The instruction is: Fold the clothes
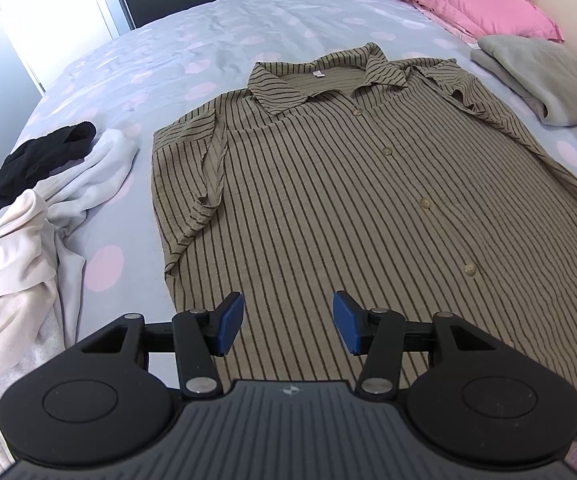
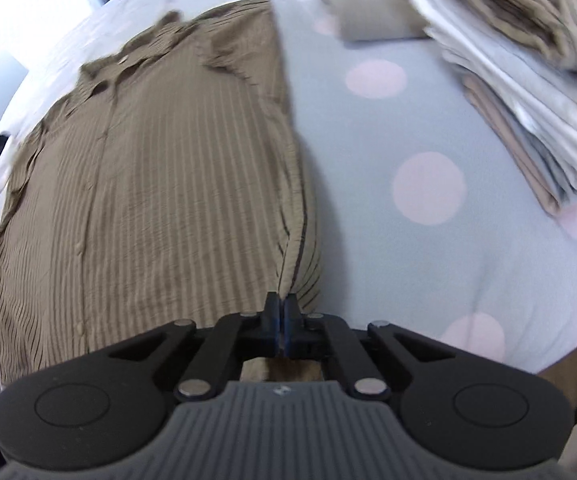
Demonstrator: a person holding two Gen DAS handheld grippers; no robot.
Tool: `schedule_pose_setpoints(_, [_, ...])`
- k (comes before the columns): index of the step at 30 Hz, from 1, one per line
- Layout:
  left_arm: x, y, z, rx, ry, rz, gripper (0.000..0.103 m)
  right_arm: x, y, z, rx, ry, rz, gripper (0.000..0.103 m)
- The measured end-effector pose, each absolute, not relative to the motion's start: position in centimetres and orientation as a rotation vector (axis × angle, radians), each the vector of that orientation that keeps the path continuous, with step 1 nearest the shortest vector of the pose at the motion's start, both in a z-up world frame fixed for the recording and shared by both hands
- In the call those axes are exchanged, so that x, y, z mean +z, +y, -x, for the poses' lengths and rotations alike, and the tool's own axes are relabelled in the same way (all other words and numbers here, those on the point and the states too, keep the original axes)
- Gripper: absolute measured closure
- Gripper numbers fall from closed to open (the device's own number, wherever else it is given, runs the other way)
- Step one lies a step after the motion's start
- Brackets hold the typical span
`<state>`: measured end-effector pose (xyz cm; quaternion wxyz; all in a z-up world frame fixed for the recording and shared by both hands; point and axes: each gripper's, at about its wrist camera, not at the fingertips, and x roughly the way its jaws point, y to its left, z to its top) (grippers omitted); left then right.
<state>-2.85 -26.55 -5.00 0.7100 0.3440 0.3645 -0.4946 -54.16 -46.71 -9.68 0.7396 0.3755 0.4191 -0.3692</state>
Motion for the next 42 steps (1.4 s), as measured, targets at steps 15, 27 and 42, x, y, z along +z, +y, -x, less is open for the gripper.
schedule_pose_setpoints(15, [-5.5, -27.9, -0.2, -1.049, 0.907, -0.773, 0.055, -12.3, -48.8, 51.0, -0.834, 1.091, -0.792, 0.068])
schedule_pose_setpoints(27, [-5.9, -43.0, 5.5, -1.16, 0.965, -1.062, 0.057, -15.1, -51.5, 49.4, -0.757, 1.367, -0.728, 0.059])
schedule_pose_setpoints(42, [-9.1, -68.8, 15.6, -1.379, 0.964, -1.2, 0.06, -17.8, -53.0, 49.5, -0.65, 1.444, -0.736, 0.057])
